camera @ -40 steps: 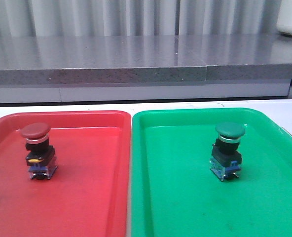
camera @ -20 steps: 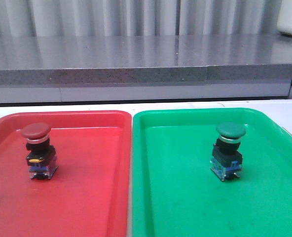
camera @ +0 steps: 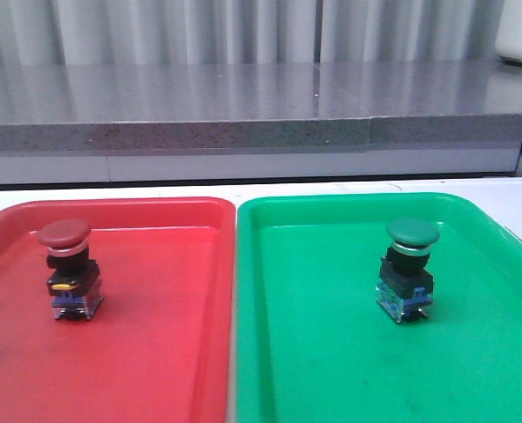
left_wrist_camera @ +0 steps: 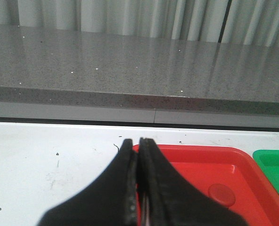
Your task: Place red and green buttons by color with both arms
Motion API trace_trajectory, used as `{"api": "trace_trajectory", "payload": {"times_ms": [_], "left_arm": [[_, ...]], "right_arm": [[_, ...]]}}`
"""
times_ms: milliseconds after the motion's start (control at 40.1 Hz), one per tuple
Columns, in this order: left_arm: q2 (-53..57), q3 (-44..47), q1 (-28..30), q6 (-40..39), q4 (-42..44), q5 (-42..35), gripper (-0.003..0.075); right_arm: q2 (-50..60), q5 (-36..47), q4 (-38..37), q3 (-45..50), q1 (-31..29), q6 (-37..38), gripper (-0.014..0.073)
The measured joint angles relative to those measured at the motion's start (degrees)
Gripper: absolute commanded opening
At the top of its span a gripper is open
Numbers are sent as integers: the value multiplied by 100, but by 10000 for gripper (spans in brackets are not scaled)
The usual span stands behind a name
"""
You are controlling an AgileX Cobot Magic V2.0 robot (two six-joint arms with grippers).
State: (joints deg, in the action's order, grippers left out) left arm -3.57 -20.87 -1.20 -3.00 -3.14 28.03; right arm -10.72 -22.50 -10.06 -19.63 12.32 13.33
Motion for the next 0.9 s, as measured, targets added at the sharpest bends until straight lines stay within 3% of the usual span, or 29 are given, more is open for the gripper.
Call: {"api": "trace_trajectory", "payload": {"times_ms": [374,674,899], "left_arm": [[391,921,313,0,-11,-369,-20],[391,2113,389,0,-29,-1410,-20],[391,2113,389,0,-29,-2037,-20]], "right_arm": [[0,11,0,5,0,0,-68],[0,11,0,5,0,0,-68],[0,11,-11,5,0,0,-68]]}}
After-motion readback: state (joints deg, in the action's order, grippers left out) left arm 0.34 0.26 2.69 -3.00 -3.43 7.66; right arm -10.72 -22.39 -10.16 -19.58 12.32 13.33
